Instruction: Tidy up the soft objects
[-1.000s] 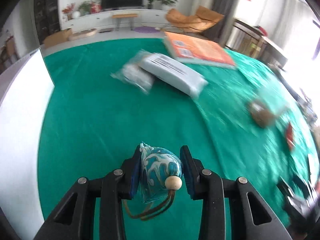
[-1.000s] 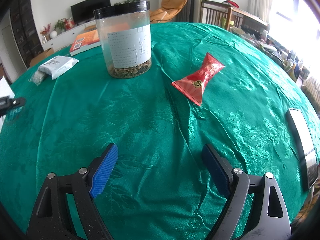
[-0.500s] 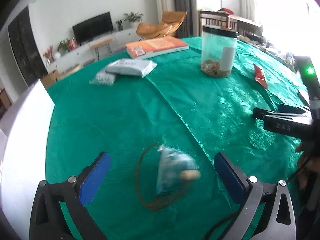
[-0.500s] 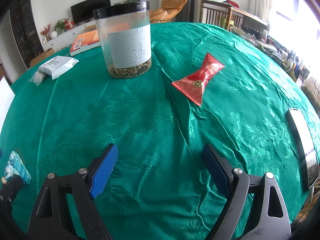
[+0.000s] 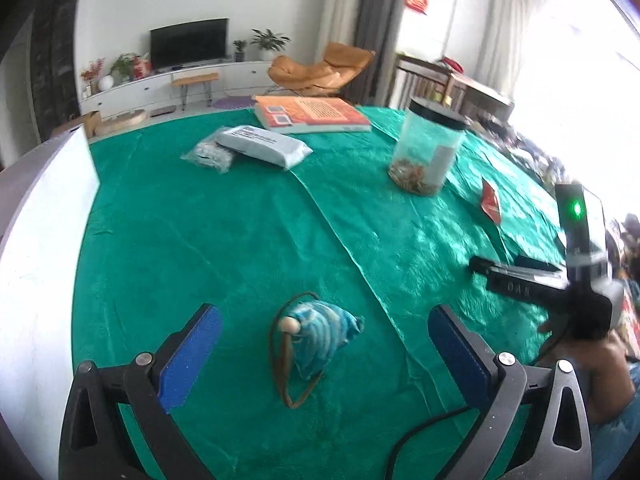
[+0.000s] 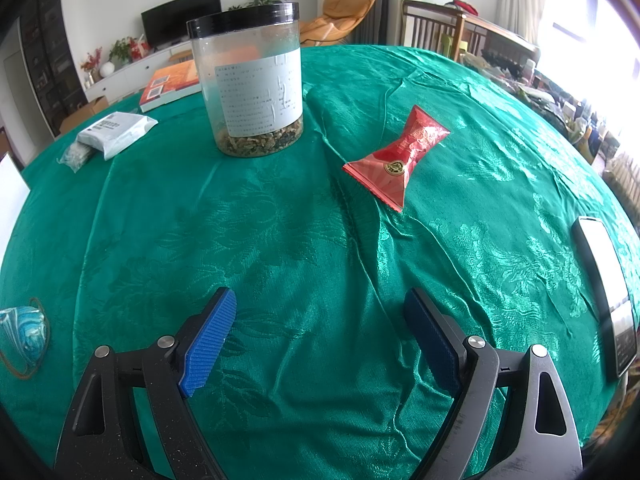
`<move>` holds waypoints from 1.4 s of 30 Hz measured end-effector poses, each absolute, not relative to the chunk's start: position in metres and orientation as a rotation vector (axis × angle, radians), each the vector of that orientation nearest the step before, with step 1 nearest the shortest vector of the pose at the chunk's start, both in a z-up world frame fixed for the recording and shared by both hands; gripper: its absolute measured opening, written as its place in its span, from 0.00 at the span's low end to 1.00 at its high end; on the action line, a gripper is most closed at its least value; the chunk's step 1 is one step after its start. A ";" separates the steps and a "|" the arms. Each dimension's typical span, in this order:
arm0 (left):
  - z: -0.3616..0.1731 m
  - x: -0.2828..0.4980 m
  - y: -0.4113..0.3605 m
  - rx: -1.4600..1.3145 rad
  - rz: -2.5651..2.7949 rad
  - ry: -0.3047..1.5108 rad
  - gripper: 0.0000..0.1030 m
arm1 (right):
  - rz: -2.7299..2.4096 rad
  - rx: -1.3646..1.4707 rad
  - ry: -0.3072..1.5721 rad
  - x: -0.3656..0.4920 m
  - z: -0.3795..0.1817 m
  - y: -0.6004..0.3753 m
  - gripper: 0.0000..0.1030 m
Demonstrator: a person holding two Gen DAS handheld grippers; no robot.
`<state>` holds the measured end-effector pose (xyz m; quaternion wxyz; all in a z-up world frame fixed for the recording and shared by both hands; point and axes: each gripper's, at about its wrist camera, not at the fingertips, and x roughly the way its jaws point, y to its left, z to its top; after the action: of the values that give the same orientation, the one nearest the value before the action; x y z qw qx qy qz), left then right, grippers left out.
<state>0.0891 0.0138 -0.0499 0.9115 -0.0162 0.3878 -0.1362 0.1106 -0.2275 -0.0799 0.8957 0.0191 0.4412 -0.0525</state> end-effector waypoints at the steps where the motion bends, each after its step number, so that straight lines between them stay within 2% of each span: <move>1: -0.052 0.089 0.009 -0.002 -0.283 0.806 0.99 | -0.109 0.040 0.914 0.111 -0.080 -0.228 0.86; 5: -0.066 0.090 -0.003 0.083 -0.237 0.821 0.99 | -0.108 0.040 0.914 0.111 -0.080 -0.228 0.86; 10: -0.084 0.101 0.005 0.033 -0.178 0.869 0.98 | -0.099 0.040 0.912 0.109 -0.079 -0.228 0.86; 12: -0.085 0.102 0.004 0.024 -0.193 0.859 0.76 | -0.083 0.079 0.895 0.105 -0.076 -0.234 0.84; 13: -0.087 0.104 0.002 0.035 -0.204 0.868 0.47 | -0.080 0.133 0.866 0.101 -0.070 -0.242 0.84; 14: -0.088 0.106 0.000 0.041 -0.213 0.879 0.40 | -0.086 0.198 0.811 0.096 -0.062 -0.254 0.84; 16: -0.088 0.106 -0.001 0.045 -0.208 0.863 0.40 | -0.175 0.331 0.687 0.092 -0.043 -0.288 0.84; 18: -0.088 0.106 0.002 0.011 -0.210 0.863 0.39 | -0.206 0.405 0.688 0.109 -0.036 -0.315 0.85; 22: -0.087 0.106 0.008 -0.035 -0.211 0.869 0.39 | -0.135 0.448 0.891 0.178 -0.045 -0.336 0.83; 24: -0.086 0.103 0.010 -0.048 -0.212 0.869 0.39 | -0.111 0.390 0.972 0.199 -0.057 -0.325 0.77; 25: -0.084 0.102 0.012 -0.056 -0.214 0.868 0.39 | -0.096 0.339 1.006 0.207 -0.064 -0.315 0.47; 26: -0.081 0.100 0.013 -0.062 -0.216 0.863 0.39 | -0.102 0.290 1.009 0.209 -0.067 -0.309 0.26; 27: -0.078 0.098 0.014 -0.069 -0.218 0.856 0.39 | -0.130 0.228 0.993 0.208 -0.065 -0.305 0.26; 30: -0.060 0.088 0.022 -0.120 -0.231 0.818 0.39 | -0.133 0.278 0.950 0.188 -0.062 -0.308 0.25; 36: -0.001 0.061 0.046 -0.222 -0.261 0.697 0.39 | -0.030 0.205 0.809 0.124 -0.008 -0.285 0.25; 42: 0.062 0.022 0.111 -0.282 -0.199 0.580 0.39 | 0.213 0.142 0.707 0.072 0.058 -0.193 0.25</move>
<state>0.0225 0.1112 0.0623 0.9435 -0.1385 0.2847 -0.0977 0.0721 -0.1926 0.0578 0.9302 0.0692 0.3451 0.1039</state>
